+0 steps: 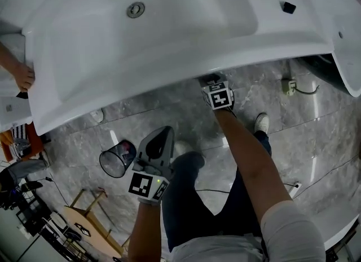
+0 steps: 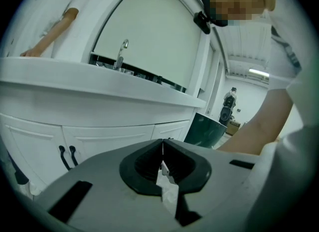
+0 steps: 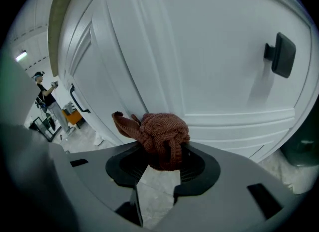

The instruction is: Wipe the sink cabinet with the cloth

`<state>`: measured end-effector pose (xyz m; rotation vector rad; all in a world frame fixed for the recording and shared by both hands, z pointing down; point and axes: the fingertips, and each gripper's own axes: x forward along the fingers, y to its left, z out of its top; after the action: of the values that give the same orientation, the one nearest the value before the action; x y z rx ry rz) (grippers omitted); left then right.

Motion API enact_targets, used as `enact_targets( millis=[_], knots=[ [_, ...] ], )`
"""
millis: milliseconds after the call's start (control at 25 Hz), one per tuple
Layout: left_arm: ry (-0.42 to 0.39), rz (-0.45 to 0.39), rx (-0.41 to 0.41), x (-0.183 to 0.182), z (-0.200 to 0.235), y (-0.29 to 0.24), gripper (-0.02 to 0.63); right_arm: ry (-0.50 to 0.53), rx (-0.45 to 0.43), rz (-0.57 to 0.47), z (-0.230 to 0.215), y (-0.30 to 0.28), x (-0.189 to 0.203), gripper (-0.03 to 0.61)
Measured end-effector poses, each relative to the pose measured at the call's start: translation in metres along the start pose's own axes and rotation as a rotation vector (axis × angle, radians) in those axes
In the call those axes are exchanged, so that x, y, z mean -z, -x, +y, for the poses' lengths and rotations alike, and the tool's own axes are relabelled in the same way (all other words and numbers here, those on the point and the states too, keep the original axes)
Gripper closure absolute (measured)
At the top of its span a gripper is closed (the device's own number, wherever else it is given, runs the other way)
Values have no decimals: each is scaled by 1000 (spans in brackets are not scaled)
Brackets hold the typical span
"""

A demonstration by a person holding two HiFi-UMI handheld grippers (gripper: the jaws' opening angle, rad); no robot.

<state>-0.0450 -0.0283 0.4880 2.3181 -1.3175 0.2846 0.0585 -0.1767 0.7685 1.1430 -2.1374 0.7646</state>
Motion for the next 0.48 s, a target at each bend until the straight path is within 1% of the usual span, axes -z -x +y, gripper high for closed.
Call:
enact_targets(
  millis=[160, 360, 480],
  knots=[
    [0, -8, -17, 3, -16, -11, 603, 20, -35, -1, -8, -3, 5, 414],
    [-5, -8, -38, 11, -30, -19, 603, 12, -42, 1, -28, -3, 13, 414],
    [-6, -3, -51, 17, -39, -25, 603, 10, -39, -3, -48, 1, 16, 414]
  ],
)
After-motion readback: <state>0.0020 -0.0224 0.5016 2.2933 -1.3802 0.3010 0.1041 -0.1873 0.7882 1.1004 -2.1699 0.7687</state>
